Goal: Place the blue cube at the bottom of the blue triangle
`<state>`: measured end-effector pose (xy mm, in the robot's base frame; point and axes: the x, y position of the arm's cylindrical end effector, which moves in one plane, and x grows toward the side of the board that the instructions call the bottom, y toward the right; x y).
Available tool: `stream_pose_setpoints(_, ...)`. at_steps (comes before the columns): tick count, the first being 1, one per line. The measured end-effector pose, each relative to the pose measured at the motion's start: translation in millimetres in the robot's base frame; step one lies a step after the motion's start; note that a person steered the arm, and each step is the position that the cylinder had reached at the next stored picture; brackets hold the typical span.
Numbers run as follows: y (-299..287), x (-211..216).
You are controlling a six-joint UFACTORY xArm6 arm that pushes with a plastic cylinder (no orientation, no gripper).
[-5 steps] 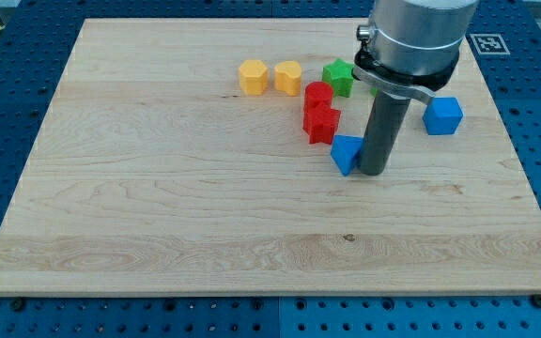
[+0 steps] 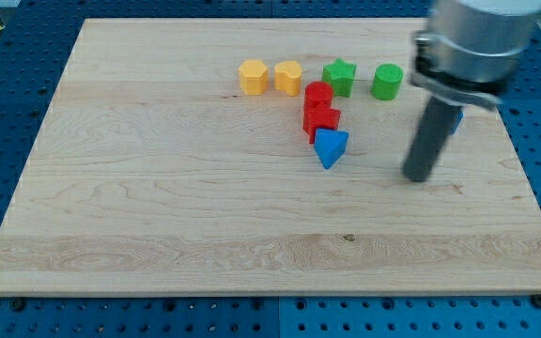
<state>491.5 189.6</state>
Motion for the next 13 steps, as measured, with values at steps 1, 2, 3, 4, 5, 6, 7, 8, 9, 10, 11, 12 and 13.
stream_pose_setpoints(1, 63, -19)
stream_pose_setpoints(2, 96, -42)
stream_pose_setpoints(3, 97, -44)
stream_pose_setpoints(4, 96, -45)
stream_pose_setpoints(5, 97, -63)
stream_pose_setpoints(6, 94, -94)
stream_pose_setpoints(7, 90, -122)
stream_pose_setpoints(8, 74, -131)
stream_pose_setpoints(9, 54, -131)
stream_pose_setpoints(10, 40, -128)
stream_pose_setpoints(11, 31, -97)
stream_pose_setpoints(12, 26, -67)
stream_pose_setpoints(13, 13, -52)
